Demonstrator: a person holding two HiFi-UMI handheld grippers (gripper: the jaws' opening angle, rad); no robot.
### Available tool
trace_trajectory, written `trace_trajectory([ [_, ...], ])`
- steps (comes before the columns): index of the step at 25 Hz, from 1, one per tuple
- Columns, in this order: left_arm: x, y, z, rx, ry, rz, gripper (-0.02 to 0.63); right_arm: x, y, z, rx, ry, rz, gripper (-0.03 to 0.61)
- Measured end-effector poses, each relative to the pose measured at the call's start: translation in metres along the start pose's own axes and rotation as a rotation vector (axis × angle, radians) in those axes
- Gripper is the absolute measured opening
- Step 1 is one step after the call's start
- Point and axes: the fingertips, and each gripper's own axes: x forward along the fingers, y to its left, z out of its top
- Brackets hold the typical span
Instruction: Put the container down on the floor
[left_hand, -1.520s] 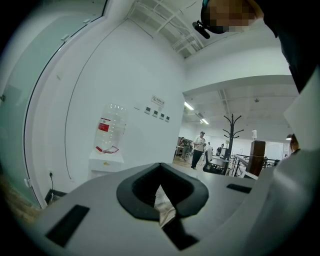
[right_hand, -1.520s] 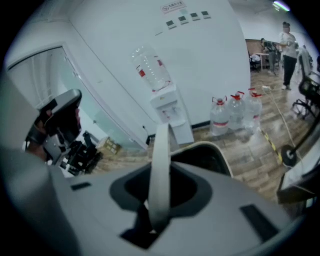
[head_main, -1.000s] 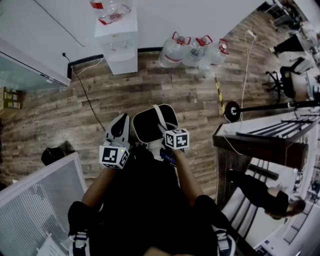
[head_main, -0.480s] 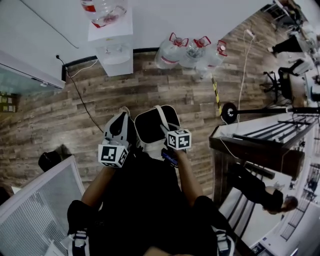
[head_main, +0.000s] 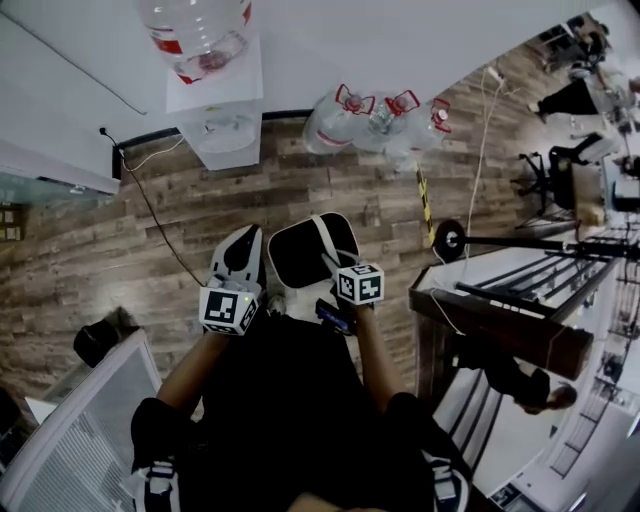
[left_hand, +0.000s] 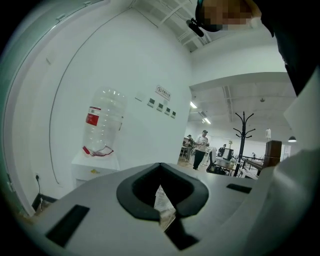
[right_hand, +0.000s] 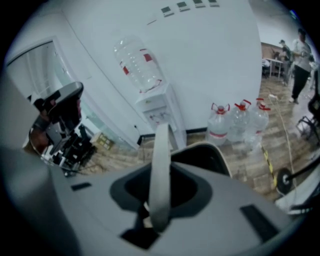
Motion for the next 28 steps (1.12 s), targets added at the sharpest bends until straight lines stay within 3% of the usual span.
trace_trajectory([
  [16,0.091,0.098,0.041,-0.029,-0.001,0.021,0.028,0.073,-0.022,0.139,-0.161,0.053,0.034,0.095],
  [23,0.116,0.113,0.046,-0.027,0.011,0.072,0.028,0.106,-0.033,0.176,-0.259,0.104,0.09,0.095],
  [28,0.145,0.115,0.039,-0.022,0.004,0.155,0.028,0.13,-0.051,0.198,-0.361,0.149,0.154,0.095],
])
